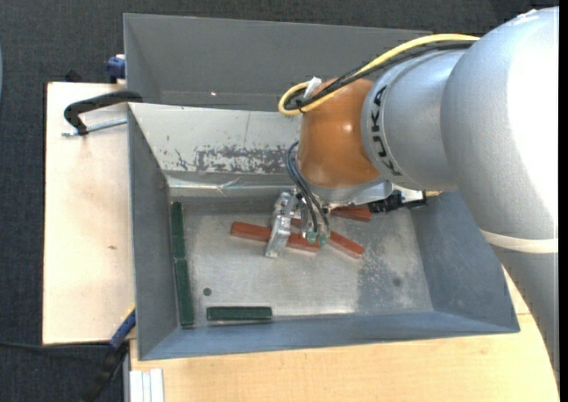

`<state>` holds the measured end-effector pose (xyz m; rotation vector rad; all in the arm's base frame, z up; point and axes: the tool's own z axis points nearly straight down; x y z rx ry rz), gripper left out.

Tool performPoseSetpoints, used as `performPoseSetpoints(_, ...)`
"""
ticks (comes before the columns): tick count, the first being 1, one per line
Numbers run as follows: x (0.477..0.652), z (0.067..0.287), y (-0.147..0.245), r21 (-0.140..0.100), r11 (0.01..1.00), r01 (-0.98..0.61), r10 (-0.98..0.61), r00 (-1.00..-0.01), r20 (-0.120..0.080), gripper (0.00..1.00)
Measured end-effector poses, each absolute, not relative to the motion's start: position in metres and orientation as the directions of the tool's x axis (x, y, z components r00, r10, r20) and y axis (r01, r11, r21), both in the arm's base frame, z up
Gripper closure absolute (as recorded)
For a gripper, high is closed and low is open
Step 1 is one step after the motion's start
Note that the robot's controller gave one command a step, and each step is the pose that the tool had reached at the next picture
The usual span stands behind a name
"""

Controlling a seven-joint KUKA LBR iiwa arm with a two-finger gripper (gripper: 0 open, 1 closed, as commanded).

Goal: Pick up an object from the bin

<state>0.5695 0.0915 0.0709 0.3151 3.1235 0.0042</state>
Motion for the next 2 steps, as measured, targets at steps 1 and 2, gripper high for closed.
performPoseSetpoints(1, 0.57, 0.071, 0.091, 0.003, 0.98, 0.2, 0.2, -0.98, -0.002, 1.0)
performPoseSetpoints(2, 0.555, 0.21, 0.041, 0.002, 0.977, 0.212, 0.212, -0.977, -0.005, 1.0)
